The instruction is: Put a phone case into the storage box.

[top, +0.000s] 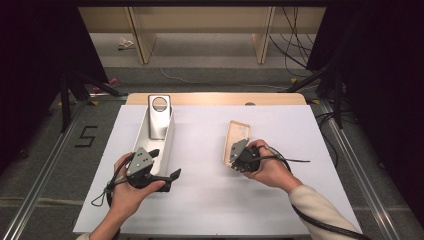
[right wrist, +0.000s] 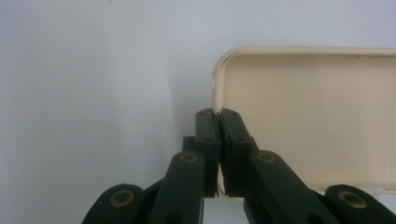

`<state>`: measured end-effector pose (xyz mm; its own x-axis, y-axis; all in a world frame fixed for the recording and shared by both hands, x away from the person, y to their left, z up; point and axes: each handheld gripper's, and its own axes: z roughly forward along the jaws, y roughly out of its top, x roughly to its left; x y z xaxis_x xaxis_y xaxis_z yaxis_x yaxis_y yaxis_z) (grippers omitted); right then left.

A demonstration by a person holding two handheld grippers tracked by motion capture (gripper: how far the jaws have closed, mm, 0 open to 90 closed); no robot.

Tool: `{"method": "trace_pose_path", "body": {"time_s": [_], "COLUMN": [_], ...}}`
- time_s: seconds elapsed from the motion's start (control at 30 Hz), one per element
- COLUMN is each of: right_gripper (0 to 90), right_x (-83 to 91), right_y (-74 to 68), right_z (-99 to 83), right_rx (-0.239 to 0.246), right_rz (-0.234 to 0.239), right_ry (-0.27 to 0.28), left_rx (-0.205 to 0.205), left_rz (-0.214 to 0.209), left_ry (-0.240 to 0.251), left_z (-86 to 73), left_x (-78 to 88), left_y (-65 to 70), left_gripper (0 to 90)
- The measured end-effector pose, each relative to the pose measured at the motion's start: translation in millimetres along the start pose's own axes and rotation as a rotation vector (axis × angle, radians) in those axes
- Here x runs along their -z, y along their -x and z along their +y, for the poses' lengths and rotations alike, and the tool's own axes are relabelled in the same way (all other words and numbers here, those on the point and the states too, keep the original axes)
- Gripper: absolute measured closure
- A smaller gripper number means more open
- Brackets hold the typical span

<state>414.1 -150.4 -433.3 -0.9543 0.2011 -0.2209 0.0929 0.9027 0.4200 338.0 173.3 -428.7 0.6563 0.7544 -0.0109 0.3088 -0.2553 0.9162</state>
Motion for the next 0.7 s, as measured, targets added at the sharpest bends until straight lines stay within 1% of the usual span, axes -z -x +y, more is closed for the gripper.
{"method": "trace_pose_path", "body": {"time_s": [0.13,0.3,0.33,0.4,0.7], "right_gripper": [87.7,87.7,87.7,87.8,87.8], "right_x": [3.7,7.6,8.1,9.6,15.8], "right_y": [1.6,2.5,2.8,2.1,-2.3], "right_z": [-6.0,-13.8,-15.5,-18.1,-24.9], "right_rx": [-0.010,-0.028,-0.026,-0.041,-0.046], "right_rz": [-0.001,0.000,0.000,0.005,0.015], "right_ry": [0.047,0.089,0.100,0.112,0.171], "left_rx": [-0.002,-0.002,-0.002,-0.001,-0.003], "left_rz": [0.001,0.002,0.002,0.002,0.004], "left_ry": [-0.001,-0.002,-0.002,0.000,0.000], "left_z": [0.0,-0.3,-0.2,0.0,1.1], "left_x": [0.1,-0.2,-0.2,-0.1,0.1], "left_y": [-0.2,-0.5,-0.4,-0.3,-0.4], "left_gripper": [3.4,3.4,3.4,3.4,3.6]}}
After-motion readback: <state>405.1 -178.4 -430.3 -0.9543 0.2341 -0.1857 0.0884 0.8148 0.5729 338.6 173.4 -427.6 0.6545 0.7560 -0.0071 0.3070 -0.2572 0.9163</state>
